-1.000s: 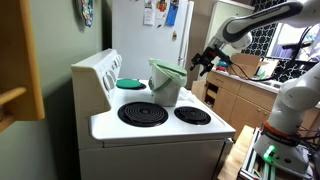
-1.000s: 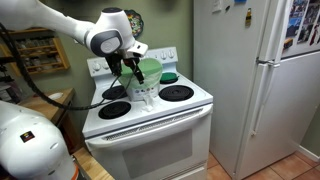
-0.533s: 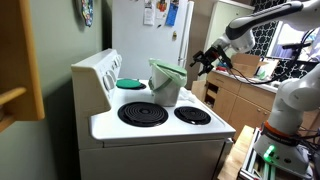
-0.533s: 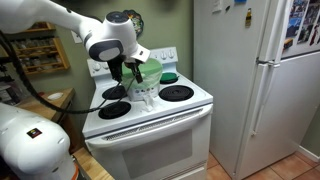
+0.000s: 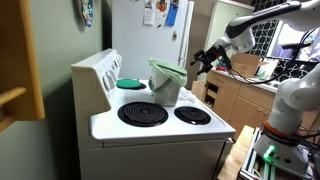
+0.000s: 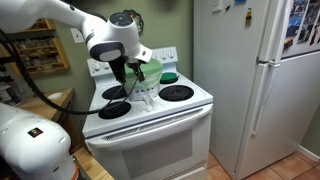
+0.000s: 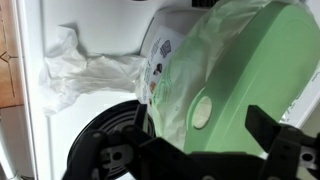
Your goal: Open the lid on the bin
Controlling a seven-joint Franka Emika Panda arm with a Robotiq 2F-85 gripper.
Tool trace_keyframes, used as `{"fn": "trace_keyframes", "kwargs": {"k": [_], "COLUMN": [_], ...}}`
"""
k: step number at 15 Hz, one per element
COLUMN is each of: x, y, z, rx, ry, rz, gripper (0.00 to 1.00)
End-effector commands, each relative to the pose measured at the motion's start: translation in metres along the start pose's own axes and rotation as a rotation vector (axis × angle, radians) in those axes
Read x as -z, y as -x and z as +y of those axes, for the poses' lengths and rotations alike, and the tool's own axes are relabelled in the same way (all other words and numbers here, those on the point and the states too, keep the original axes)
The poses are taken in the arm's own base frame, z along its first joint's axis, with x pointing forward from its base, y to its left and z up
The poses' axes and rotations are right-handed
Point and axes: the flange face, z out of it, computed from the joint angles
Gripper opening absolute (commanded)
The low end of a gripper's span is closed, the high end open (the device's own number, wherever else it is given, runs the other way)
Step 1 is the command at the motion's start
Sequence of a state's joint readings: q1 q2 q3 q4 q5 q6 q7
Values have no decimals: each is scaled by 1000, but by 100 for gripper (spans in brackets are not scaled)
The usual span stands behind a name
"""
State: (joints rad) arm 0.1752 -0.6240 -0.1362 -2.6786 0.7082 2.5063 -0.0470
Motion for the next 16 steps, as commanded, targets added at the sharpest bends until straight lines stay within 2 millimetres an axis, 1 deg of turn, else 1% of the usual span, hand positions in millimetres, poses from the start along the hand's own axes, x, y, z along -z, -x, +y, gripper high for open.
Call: {"fn": "trace_keyframes", "kwargs": {"k": [1,5,7,10,12,14,16], "x": [1,3,4,-4,-11,-15,-17], "y": [-2,-13,-18,-23,-26,-31,-37], "z": [0,6,11,25,34,42,43], "rx": [5,-54,-97,-178,-202,-172,-125], "ry": [-53,-248,-335,-352,-342,-327,-336], "rz": [-13,-42,-91,-188,-240,-247,-232], "gripper": [100,100,100,100,100,100,100]}}
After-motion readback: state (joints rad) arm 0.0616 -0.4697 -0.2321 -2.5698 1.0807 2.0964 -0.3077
